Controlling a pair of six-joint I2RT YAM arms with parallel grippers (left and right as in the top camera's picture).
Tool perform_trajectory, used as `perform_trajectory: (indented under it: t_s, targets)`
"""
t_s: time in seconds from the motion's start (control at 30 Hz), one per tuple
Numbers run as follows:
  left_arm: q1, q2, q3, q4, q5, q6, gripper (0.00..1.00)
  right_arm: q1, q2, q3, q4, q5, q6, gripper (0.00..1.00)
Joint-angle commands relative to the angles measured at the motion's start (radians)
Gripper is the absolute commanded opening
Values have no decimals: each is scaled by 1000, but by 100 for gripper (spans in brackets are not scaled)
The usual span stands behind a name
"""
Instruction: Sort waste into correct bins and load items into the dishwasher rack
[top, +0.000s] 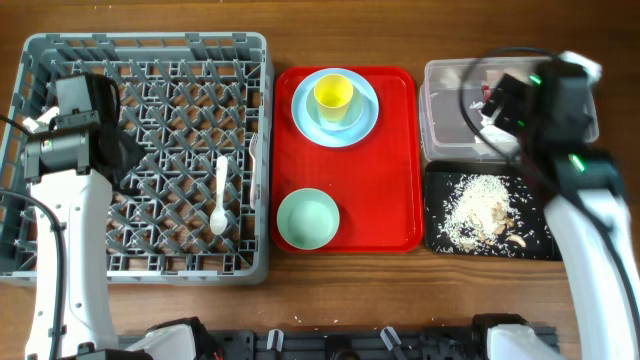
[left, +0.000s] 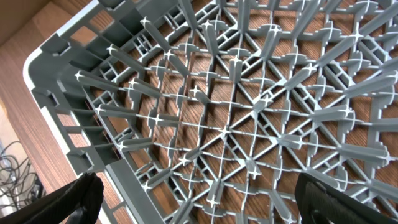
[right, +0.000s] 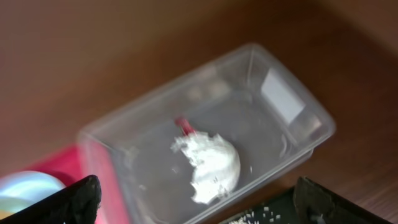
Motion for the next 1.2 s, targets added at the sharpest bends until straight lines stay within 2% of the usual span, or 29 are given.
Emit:
perform_trajectory:
  t_s: [0.0, 0.1, 0.33, 0.53, 0.73, 1.17]
  targets:
    - [5, -9, 5, 0, -8, -10, 100, -2, -257, 29, -129, -60, 45, 100]
    - [5, -9, 5, 0, -8, -10, 100, -2, -491, 29, -286, -118, 39, 100]
    - [5, -9, 5, 0, -8, -10, 100, -2, -788, 29, -451, -118, 43, 100]
    - [5, -9, 5, 0, -9, -10, 100, -2, -789, 26, -558, -118, 42, 100]
    - [5, -9, 5, 0, -8, -10, 100, -2, -789, 26, -593, -118, 42, 100]
    - [5, -9, 5, 0, -8, -10, 100, -2, -789, 26, -595, -118, 42, 100]
